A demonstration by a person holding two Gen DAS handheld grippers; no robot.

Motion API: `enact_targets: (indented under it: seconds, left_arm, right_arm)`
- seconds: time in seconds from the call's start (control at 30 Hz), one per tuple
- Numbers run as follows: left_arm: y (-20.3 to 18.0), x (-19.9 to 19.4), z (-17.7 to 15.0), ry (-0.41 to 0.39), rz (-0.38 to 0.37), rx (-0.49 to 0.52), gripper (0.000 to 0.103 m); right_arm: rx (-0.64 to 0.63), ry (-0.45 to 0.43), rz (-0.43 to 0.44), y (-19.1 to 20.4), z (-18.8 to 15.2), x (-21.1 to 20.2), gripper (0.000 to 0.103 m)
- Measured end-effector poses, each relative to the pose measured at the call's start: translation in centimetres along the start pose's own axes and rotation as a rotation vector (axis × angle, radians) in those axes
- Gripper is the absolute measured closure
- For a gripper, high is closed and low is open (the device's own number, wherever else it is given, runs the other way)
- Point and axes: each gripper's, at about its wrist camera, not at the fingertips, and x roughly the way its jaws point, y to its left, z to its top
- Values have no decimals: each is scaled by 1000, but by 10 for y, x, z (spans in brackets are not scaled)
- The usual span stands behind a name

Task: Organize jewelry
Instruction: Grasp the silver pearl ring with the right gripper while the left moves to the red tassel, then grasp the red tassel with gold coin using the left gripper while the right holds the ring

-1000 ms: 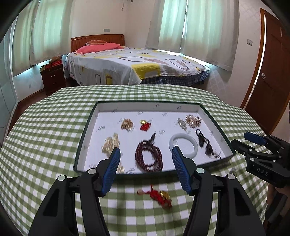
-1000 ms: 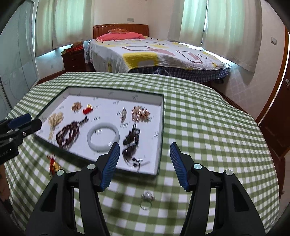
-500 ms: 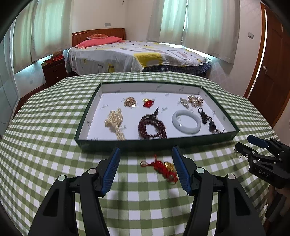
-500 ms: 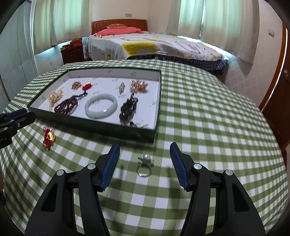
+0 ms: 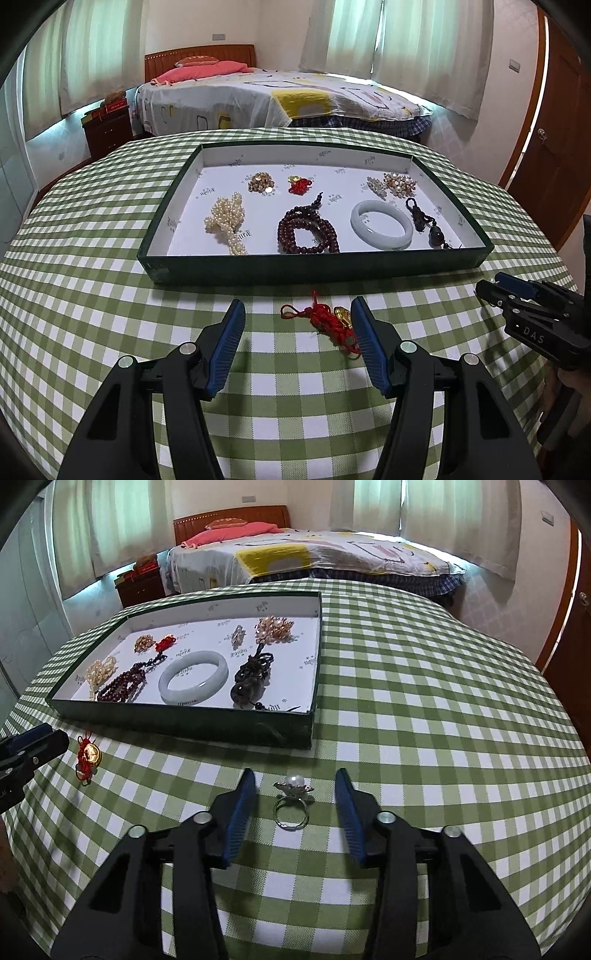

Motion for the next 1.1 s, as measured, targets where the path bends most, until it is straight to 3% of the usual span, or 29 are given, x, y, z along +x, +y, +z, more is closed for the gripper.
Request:
enact_targets:
  seconds: [0.23, 1.0, 1.1]
  left_arm:
    - [-3, 2, -2, 9, -6, 6, 45]
    - [-12, 23, -3, 60, -29, 20, 45]
    - [-12, 23, -6, 53, -21, 42, 52]
  right_arm:
    - [-12, -1, -3, 0, 0, 0, 82]
    - [-43, -3, 56, 13, 2, -7, 82]
    - [-40, -1, 60, 12, 1, -7, 82]
